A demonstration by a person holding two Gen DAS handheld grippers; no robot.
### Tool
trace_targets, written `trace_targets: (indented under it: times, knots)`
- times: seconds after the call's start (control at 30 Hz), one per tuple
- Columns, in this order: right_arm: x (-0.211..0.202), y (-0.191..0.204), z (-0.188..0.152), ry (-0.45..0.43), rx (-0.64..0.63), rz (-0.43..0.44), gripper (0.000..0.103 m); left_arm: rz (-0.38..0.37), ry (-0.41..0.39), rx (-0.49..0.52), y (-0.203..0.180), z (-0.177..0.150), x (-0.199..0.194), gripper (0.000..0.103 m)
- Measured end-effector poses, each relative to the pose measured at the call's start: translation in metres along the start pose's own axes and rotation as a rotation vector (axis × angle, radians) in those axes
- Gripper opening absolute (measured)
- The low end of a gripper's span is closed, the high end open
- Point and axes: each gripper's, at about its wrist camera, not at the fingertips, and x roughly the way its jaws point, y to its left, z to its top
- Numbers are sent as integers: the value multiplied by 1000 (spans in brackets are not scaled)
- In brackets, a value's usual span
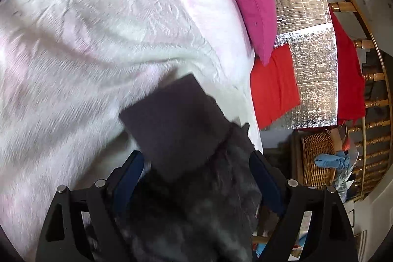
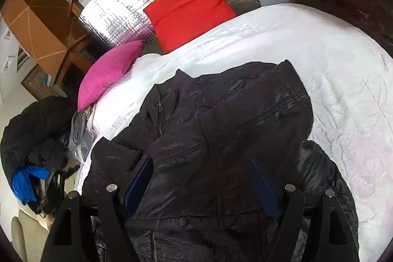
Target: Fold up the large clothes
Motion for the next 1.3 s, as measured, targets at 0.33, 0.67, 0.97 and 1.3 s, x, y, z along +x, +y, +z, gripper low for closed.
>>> trace_targets:
  times: [0.33,0.67,0.97,1.3]
  knots:
    - [6,4,0,-20,-24,-33,82,55,-27,149,-33,1,3,24]
    - [-12,-17,6,-71,54,-48,82,-100,-25,645,-164,-95,-16,11]
    - [-30,-41,14,-102,123,-46,82,-3,258,927,-195,-206,52,71]
    - [-24,-53,16,-36,202,113,82,-91,234,795,-181,-154,18,83]
